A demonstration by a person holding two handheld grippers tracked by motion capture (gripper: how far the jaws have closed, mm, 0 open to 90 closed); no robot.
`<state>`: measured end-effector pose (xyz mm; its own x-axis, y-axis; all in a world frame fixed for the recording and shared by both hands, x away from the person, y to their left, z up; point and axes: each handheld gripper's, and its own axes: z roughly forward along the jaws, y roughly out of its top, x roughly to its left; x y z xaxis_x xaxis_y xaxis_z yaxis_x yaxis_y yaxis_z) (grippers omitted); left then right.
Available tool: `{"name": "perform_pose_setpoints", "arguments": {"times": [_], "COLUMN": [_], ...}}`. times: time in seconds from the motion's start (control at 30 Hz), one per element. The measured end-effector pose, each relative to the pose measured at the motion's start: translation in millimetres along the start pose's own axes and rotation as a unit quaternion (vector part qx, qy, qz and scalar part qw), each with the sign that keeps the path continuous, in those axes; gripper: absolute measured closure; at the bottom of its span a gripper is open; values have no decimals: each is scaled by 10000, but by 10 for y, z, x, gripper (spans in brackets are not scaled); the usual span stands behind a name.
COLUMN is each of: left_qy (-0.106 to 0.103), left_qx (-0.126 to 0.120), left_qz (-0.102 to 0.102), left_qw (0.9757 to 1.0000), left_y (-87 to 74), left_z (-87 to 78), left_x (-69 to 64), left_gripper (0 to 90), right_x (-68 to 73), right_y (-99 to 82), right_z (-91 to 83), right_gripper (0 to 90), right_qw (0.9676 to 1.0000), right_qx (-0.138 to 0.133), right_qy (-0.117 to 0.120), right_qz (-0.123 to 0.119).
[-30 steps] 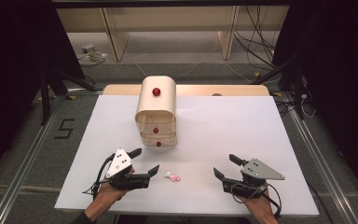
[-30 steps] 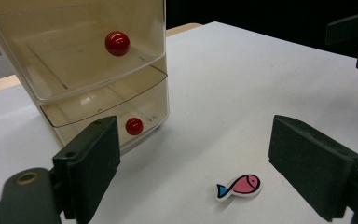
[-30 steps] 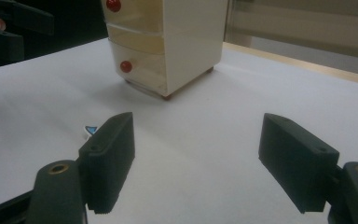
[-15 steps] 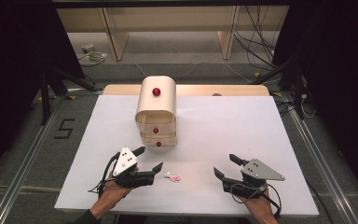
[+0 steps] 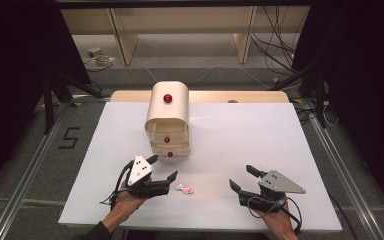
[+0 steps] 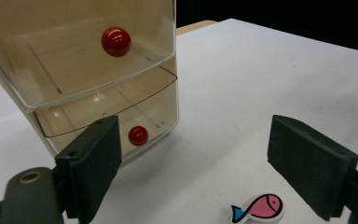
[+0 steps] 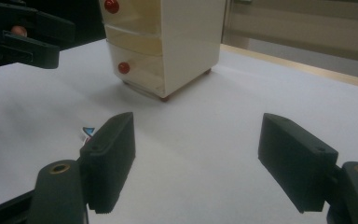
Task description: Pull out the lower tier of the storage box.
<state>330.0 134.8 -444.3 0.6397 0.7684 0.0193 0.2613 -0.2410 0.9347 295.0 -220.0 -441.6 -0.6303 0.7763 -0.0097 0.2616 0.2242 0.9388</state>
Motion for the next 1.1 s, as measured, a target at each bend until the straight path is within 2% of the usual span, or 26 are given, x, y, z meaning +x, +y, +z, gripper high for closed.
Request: {"name": "perform_pose_setpoints", "arguments": {"times": [0.8, 1.1], "left_qy": [100, 153], "left_qx": [73, 114], "left_qz": [-23, -26], "left_qw": [9999, 9998], "left_y": [-7, -10], "left_z": [140, 170], "left_x": [-46, -26], "left_gripper": [177, 177], "right_x": [0, 1], "right_y": [-2, -3], "right_z": [5, 9], "right_gripper": [283, 283], "right_qw": [10000, 10000], "right_qx": [18, 7], "right_qy": [-2, 0], "right_qz": [-23, -27]}}
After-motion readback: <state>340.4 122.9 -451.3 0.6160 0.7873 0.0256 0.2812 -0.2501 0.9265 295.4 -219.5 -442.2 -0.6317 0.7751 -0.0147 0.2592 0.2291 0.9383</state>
